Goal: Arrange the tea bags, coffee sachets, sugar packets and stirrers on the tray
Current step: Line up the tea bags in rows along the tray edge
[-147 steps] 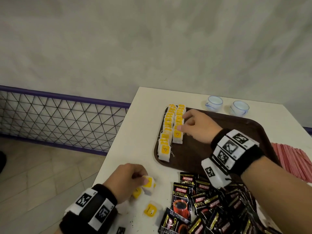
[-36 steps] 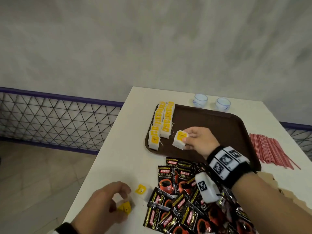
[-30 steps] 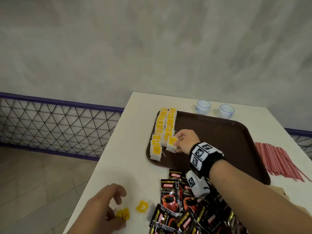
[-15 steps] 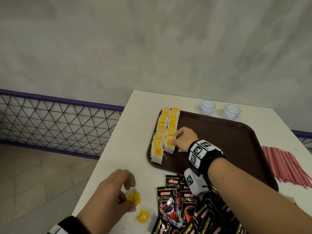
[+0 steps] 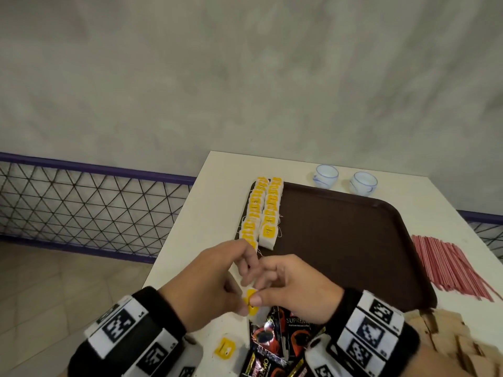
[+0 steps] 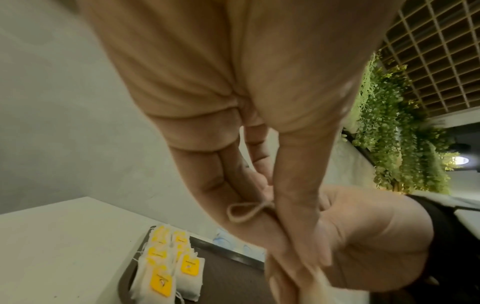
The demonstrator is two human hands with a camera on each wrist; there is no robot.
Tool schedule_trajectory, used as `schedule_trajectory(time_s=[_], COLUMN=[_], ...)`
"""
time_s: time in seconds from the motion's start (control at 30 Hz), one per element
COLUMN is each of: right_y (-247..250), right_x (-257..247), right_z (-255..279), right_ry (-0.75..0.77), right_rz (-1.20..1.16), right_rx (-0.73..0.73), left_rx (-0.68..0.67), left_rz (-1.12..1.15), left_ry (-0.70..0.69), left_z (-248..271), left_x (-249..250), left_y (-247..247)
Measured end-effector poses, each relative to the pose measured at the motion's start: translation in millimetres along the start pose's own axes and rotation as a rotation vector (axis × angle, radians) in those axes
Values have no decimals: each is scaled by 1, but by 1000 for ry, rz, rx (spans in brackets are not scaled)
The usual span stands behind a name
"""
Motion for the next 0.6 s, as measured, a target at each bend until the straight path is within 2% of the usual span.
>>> schedule_trajectory(time_s=[0.1,0.17,0.23,0.3,0.43,0.6], right_y=[18,46,76,96,98,83], right_x=[3,11,26,42,59,64], right_z=[-6,-15,-28,-42,-70,-88], right_ry=[-13,-44,-118,-210,-343,-419], right_rz=[177,147,28,-89,-165,-339], right_rx=[102,269,448,551,549,477], left_rx=[76,58,-73,-213,-333,-382], left_rz=[-43,-97,-188,-293,-474,-411], left_ry=[8,99,223,285,298,370], left_z=[1,8,18,26,25,23], left_x=[-13,-32,-53,-66,-72,-78], left_y=[3,-1,-14,-30,-50,-57])
Point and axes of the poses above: each hand's wrist, its own z-axis away from the middle knuckle, its own y-axis out of the back of the hand, x = y × z, the point moved 6 cm from there along -z, towards the middle knuckle, and after that the axes turned 5 degrees about -y, right-handed, at the moved point
